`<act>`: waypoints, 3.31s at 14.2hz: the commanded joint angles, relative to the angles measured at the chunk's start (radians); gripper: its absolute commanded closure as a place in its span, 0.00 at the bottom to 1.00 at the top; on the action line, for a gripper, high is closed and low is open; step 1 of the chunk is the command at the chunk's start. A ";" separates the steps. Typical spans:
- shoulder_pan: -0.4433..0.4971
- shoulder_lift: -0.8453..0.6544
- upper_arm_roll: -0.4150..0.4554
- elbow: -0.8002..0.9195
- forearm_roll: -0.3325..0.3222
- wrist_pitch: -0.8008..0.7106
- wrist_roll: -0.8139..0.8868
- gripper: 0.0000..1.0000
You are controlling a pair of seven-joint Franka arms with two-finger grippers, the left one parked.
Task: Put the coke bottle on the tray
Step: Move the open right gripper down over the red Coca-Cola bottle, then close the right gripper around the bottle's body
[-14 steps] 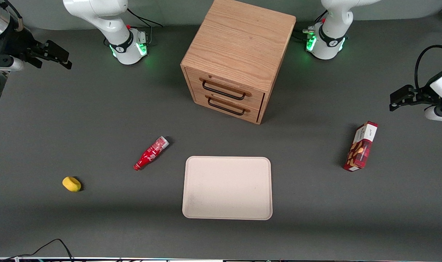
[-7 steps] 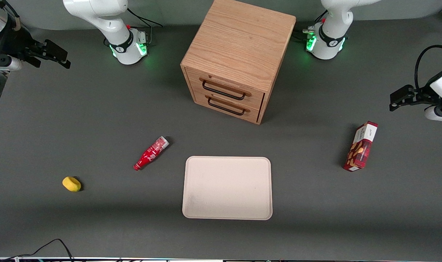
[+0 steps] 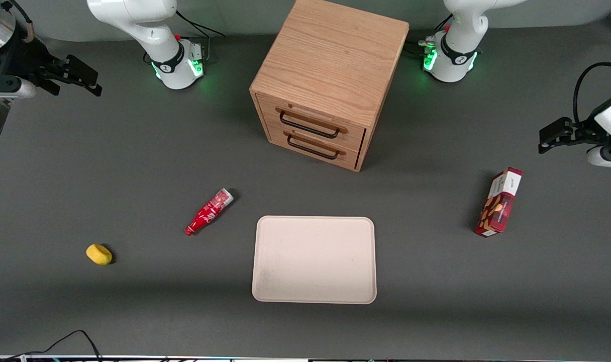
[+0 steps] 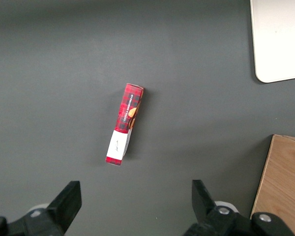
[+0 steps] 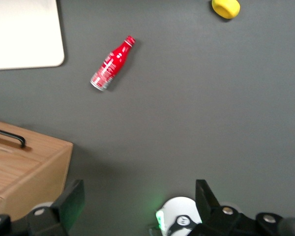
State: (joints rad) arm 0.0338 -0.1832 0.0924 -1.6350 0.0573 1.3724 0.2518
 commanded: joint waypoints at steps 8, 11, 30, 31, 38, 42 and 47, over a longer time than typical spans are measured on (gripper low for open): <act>0.006 0.388 0.161 0.190 0.065 0.146 0.630 0.00; 0.011 0.481 0.188 0.078 0.018 0.281 0.744 0.00; 0.008 0.781 0.179 -0.236 -0.214 0.945 0.955 0.00; 0.008 0.789 0.179 -0.238 -0.214 0.950 0.955 0.00; 0.008 0.800 0.176 -0.258 -0.257 0.999 0.948 1.00; 0.006 0.763 0.179 -0.249 -0.257 0.963 0.917 1.00; -0.002 0.642 0.182 -0.151 -0.251 0.740 0.700 1.00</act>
State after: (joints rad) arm 0.0398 0.5354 0.2690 -1.8263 -0.1845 2.2138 1.0553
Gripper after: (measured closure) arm 0.449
